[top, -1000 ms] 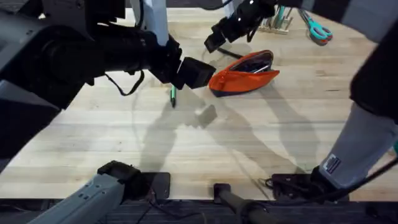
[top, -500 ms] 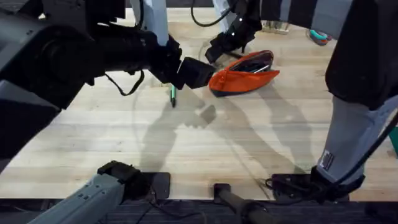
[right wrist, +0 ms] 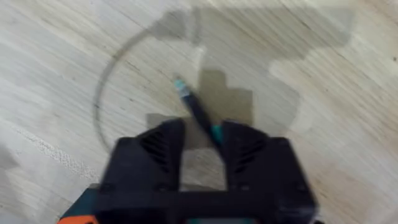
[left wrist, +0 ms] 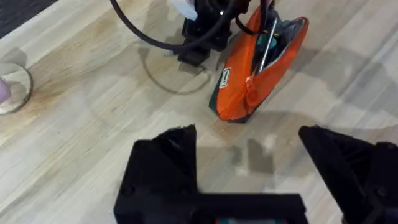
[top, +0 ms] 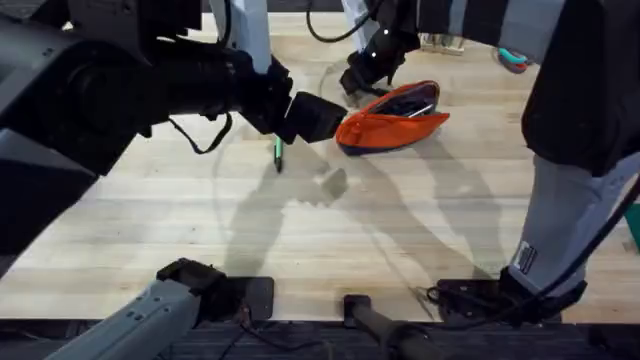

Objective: Unzip the bag, pick up the pens from the table one at a time and place them inside, then zip the bag closed.

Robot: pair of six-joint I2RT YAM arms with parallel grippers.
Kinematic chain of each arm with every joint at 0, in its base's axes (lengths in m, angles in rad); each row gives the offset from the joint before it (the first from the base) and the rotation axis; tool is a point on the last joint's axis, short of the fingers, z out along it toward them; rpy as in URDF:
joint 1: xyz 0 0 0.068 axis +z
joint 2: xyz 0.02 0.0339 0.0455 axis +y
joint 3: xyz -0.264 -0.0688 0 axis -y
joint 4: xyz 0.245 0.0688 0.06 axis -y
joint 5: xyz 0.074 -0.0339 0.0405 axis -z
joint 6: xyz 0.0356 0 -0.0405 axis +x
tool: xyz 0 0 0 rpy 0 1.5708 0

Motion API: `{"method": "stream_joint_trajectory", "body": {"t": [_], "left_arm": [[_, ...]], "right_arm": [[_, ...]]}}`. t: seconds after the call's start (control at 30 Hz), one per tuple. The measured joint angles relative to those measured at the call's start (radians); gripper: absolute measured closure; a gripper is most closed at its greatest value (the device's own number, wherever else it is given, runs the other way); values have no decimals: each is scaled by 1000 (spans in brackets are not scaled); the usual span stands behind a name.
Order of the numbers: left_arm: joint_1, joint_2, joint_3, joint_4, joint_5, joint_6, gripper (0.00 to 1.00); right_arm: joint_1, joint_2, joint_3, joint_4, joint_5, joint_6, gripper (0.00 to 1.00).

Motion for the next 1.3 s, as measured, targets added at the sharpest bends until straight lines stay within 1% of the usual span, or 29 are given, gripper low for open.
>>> {"method": "stream_joint_trajectory", "body": {"t": [0.03, 0.1, 0.13, 0.17, 0.4, 0.5, 0.77, 0.9, 1.03, 1.2, 1.3], "left_arm": [[0, 0, 0, 0, 0, 0, 8], [0, 0, 0, 0, 0, 0, 8], [0, 0, 0, 0, 0, 0, 7], [0, 0, 0, 0, 0, 0, 7], [0, 0, 0, 0, 0, 0, 7], [0, 0, 0, 0, 0, 0, 8], [0, 0, 0, 0, 0, 0, 7], [0, 0, 0, 0, 0, 0, 8], [0, 0, 0, 0, 0, 0, 8], [0, 0, 0, 0, 0, 0, 8], [0, 0, 0, 0, 0, 0, 8]], "right_arm": [[0, 0, 0, 0, 1, 0, 755], [-1, 1, 1, 9, 9, -2, 908], [-2, 2, 1, 13, 11, 0, 952], [-3, 2, 1, 15, 10, -1, 961], [-4, 7, 3, 48, 11, -1, 971], [-4, 16, 24, 47, 11, -1, 970], [-4, 24, 166, 45, 11, -1, 970], [-4, 12, 217, 39, 10, -1, 970], [-4, -9, 234, -2, 11, -1, 970], [-4, -23, 237, -16, 10, -1, 970], [-4, -24, 237, -30, 10, -27, 970]]}}
